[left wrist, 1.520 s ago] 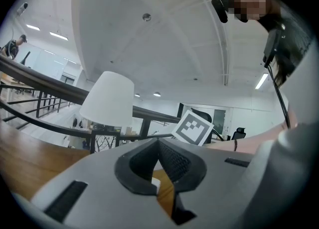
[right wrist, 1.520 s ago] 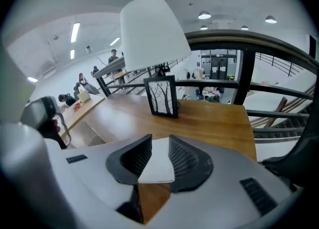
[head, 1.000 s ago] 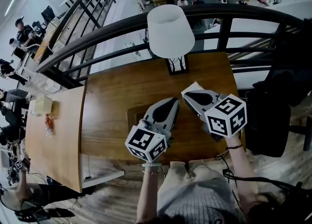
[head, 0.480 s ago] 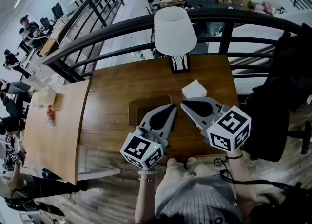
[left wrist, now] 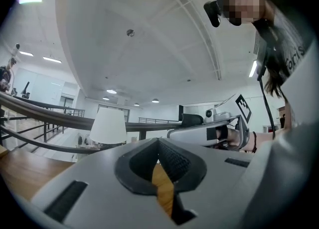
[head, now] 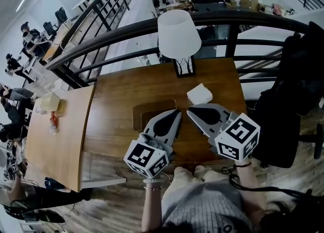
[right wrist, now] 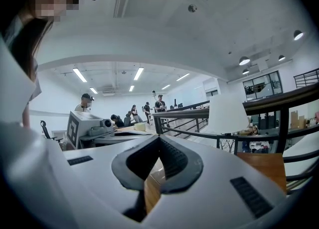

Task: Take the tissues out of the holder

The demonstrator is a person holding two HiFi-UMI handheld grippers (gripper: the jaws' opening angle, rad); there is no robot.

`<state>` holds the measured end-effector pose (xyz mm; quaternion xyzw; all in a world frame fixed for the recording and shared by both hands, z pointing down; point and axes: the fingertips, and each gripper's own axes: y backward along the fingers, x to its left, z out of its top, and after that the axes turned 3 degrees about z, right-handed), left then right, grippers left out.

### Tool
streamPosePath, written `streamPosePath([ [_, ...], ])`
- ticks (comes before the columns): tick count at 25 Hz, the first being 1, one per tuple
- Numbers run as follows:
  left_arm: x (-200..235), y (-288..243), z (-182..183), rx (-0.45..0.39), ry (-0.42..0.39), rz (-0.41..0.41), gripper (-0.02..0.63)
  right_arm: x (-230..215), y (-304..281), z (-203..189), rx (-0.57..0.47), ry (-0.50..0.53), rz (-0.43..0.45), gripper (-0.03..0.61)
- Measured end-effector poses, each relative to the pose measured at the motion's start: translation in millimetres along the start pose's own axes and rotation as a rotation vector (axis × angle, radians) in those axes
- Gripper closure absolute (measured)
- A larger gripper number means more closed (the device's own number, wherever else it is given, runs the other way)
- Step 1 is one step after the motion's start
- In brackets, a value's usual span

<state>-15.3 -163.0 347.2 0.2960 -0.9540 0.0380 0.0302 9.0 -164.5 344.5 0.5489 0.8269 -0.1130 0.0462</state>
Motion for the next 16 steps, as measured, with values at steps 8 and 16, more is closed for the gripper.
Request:
streamPosePath([
  [8,-1.4,2.6,-0.4,-0.011,-0.018,-0.008,0.606,2.1,-0.4,0.4,-0.035,0.021,0.001,0.566],
  [16,4.9,-1.5,-1.3,0.001,-0.019,-0.002,0.606,-5.4,-4.6,-2.1,-0.031,0.019,0.002,0.566],
])
